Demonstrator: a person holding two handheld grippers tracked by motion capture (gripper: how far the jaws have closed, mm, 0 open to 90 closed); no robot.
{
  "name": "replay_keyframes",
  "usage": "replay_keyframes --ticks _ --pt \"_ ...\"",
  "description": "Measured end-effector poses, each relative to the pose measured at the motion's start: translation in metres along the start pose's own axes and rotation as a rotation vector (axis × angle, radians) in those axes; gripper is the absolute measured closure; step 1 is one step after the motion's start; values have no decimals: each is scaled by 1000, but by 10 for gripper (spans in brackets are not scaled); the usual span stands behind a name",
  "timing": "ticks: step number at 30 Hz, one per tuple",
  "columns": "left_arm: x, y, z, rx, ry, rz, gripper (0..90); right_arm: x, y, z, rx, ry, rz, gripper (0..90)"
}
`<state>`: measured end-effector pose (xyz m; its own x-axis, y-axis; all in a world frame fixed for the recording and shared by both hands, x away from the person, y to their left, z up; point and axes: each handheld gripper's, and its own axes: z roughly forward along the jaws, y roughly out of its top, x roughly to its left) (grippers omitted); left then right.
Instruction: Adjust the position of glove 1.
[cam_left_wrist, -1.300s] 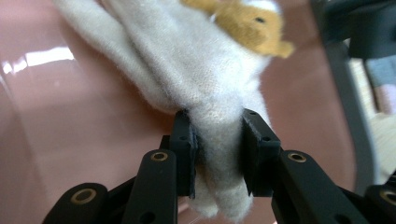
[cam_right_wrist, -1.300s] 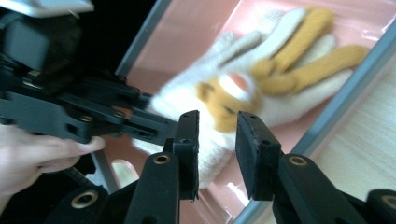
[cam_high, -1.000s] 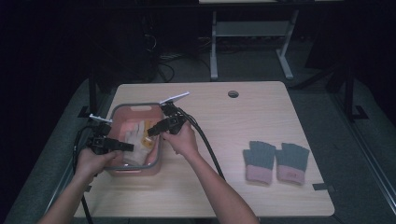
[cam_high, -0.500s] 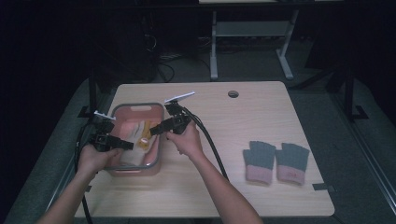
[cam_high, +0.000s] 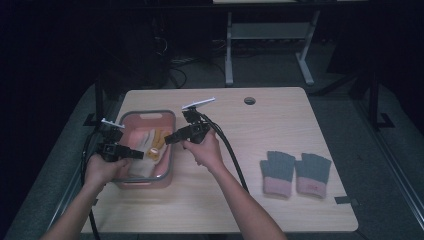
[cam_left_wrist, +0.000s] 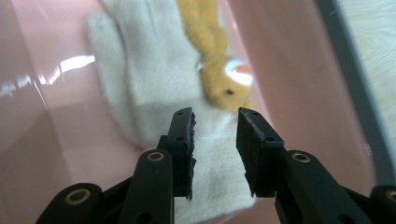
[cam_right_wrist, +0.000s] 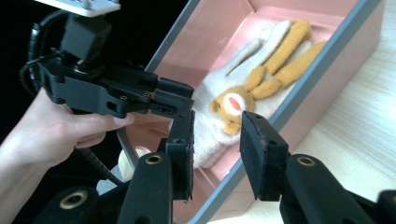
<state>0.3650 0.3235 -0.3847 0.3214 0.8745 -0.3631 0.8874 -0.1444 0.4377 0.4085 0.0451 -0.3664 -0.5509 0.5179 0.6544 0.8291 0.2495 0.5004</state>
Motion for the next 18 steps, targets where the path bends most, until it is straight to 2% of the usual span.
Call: replay_keyframes --ticks 3,9,18 --pt "-3 1 -3 -12 -10 11 647 -1 -1 -3 -5 -3 -2 642" --pt "-15 7 -9 -50 -59 31 634 -4 -2 -11 -14 -10 -2 632" --pt "-28 13 -12 -82 -115 36 599 -11 -7 -22 -24 -18 4 613"
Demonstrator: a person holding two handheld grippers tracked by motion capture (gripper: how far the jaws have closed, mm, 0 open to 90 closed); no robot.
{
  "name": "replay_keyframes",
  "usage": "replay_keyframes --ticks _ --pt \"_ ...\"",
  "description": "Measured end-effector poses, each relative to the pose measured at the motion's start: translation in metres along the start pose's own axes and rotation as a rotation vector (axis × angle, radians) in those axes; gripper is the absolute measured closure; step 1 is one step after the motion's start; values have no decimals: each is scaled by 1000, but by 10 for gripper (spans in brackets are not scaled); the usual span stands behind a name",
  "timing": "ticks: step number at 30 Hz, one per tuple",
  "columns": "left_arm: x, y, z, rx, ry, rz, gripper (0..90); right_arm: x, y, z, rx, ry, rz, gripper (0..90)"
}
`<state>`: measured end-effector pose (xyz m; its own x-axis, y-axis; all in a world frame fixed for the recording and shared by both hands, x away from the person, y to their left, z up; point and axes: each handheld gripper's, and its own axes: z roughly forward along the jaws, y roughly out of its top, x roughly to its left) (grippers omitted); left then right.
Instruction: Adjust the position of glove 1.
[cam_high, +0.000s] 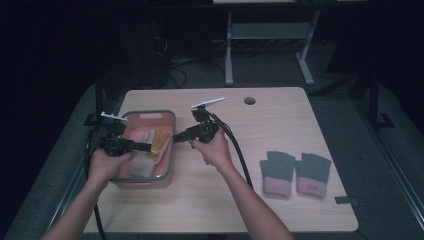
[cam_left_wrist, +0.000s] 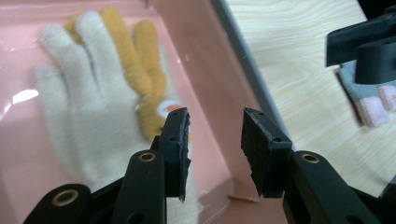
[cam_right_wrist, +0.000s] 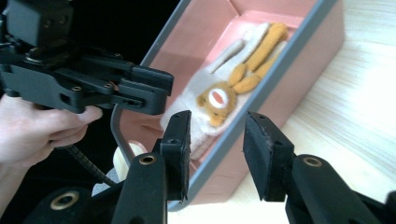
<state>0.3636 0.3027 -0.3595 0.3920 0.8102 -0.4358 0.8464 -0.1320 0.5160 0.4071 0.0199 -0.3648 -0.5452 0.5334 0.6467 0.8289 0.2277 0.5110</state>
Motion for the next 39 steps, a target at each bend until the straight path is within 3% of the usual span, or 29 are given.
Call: replay_keyframes --ticks 3,14,27,39 --pt "-8 3 1 -13 -32 13 583 -5 -3 -5 -3 -2 10 598" --pt "-32 8 10 -9 -77 53 563 -18 -10 -24 -20 -8 25 584" --pt "-62 19 23 -21 -141 112 524 -39 -24 -62 -38 -36 51 554" --pt "-87 23 40 -38 -190 138 499 -53 -36 -95 -65 -70 62 540"
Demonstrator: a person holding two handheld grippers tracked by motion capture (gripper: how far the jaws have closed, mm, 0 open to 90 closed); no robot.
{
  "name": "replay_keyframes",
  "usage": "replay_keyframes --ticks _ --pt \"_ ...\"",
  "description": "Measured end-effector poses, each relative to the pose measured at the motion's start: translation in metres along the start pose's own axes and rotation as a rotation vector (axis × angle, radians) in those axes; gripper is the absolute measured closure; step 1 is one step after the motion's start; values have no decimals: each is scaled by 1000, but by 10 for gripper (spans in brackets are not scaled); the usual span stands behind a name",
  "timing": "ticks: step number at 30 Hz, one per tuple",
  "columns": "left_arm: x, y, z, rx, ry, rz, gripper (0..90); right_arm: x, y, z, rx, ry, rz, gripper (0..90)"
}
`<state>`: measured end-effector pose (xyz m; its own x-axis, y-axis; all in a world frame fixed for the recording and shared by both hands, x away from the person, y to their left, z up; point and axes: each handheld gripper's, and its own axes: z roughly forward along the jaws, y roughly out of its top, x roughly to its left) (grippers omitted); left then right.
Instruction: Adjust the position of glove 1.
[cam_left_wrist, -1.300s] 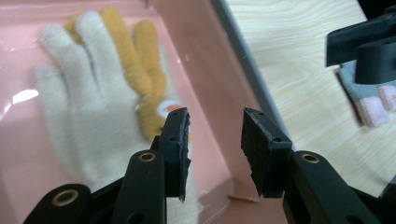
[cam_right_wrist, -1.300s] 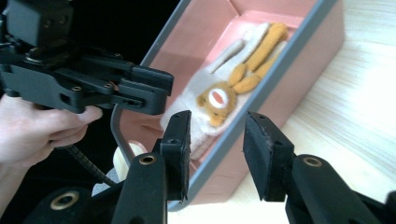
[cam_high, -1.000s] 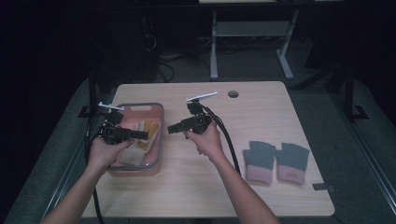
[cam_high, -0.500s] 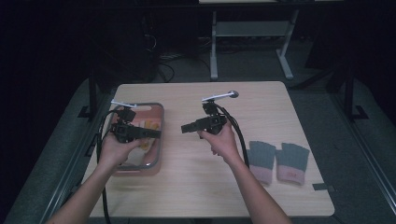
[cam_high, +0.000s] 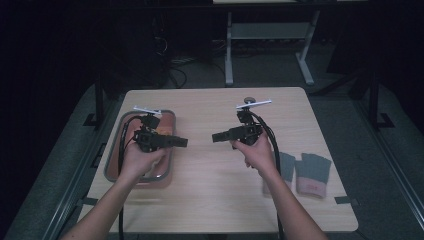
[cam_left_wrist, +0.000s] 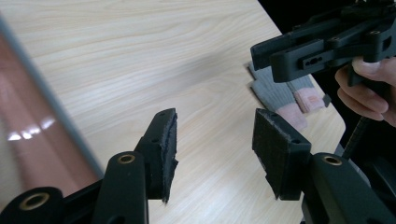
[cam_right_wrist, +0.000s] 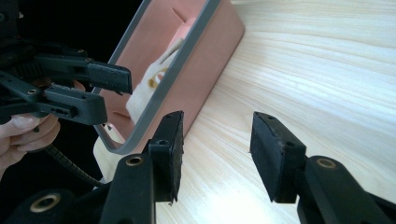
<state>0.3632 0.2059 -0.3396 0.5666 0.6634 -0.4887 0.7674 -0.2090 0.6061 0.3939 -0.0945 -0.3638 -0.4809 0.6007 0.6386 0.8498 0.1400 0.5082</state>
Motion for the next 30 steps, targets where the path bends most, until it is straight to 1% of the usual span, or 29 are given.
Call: replay_keyframes --ticks 1,3,6,8,13,14,17,21,23,26,27,28,29,30 --pt "0 0 0 0 0 0 498 0 0 0 0 0 0 540" --pt "-6 2 7 4 -12 11 492 -4 -3 -7 -2 -12 7 537" --pt "-9 3 12 8 -15 15 482 -7 -6 -10 1 -18 12 531" --pt "-14 3 18 16 -20 27 470 -9 -10 -14 1 -22 9 529" --pt "-20 3 23 22 -31 39 452 -15 -17 -21 -8 -26 15 527" --pt "-23 2 26 19 -41 50 445 -18 -21 -24 -10 -29 19 523" --pt "-26 1 29 26 -44 61 426 -20 -24 -27 -7 -31 15 520" --pt "-32 -1 38 42 -55 80 408 -30 -34 -35 -12 -49 32 513" --pt "-33 -1 41 39 -57 83 398 -32 -36 -36 -15 -54 33 513" --pt "-36 -2 46 35 -65 84 384 -39 -44 -44 -17 -72 44 510" --pt "-38 -3 48 32 -66 85 384 -39 -44 -44 -17 -72 44 510" --pt "-40 -4 52 36 -73 88 380 -42 -47 -47 -18 -78 43 508" --pt "-40 -4 52 36 -73 88 377 -42 -47 -47 -18 -78 43 508" --pt "-43 -4 55 40 -77 95 375 -45 -49 -51 -11 -90 43 503"
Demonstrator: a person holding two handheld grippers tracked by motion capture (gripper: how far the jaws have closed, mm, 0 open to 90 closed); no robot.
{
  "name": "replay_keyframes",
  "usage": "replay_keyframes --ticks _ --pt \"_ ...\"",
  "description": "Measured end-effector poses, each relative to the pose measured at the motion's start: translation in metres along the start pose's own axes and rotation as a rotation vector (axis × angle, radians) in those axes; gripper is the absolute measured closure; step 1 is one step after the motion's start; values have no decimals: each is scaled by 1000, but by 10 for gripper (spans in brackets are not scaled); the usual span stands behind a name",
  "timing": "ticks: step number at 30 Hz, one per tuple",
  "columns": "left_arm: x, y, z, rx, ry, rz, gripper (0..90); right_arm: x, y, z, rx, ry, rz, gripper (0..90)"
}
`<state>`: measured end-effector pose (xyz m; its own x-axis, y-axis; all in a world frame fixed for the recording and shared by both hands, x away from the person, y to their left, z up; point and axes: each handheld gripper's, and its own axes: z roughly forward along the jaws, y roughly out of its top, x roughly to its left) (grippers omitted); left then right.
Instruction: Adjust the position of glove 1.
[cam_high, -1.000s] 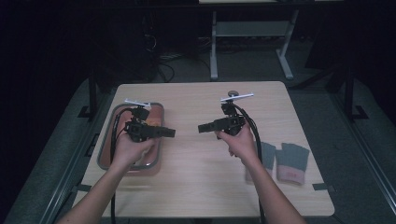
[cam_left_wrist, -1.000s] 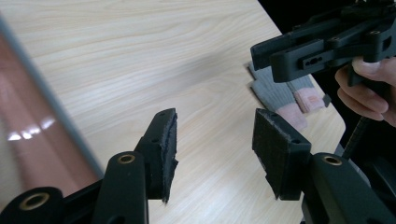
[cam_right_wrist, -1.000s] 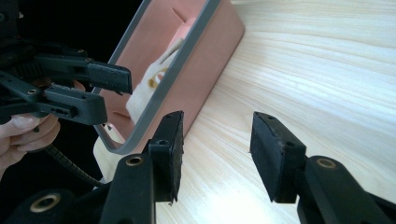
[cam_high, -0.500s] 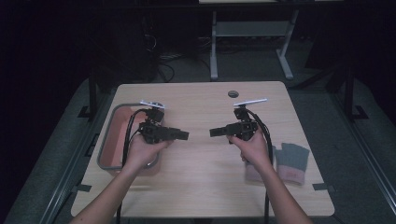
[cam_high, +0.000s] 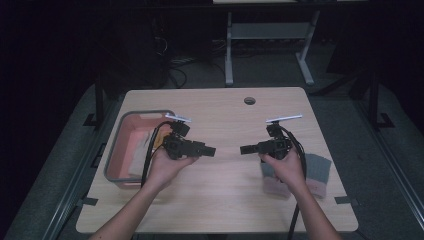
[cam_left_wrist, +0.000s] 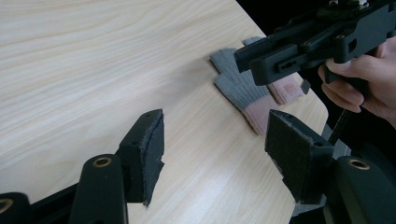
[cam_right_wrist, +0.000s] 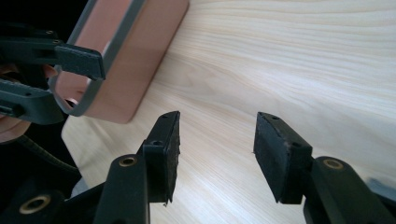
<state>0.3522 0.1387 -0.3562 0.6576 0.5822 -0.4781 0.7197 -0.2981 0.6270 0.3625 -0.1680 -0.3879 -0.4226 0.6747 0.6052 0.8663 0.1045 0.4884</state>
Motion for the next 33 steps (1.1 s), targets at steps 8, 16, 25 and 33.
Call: replay_keyframes --ticks 8,16,25,33 --pt "-8 -1 14 -2 -14 5 345 -13 -11 -13 -6 -37 4 490" --pt "-11 -2 24 2 -37 10 337 -26 -19 -27 -2 -74 17 487" --pt "-19 -3 35 7 -53 26 325 -36 -28 -35 11 -116 1 473" --pt "-24 -3 45 15 -70 45 317 -48 -37 -46 15 -157 4 484"
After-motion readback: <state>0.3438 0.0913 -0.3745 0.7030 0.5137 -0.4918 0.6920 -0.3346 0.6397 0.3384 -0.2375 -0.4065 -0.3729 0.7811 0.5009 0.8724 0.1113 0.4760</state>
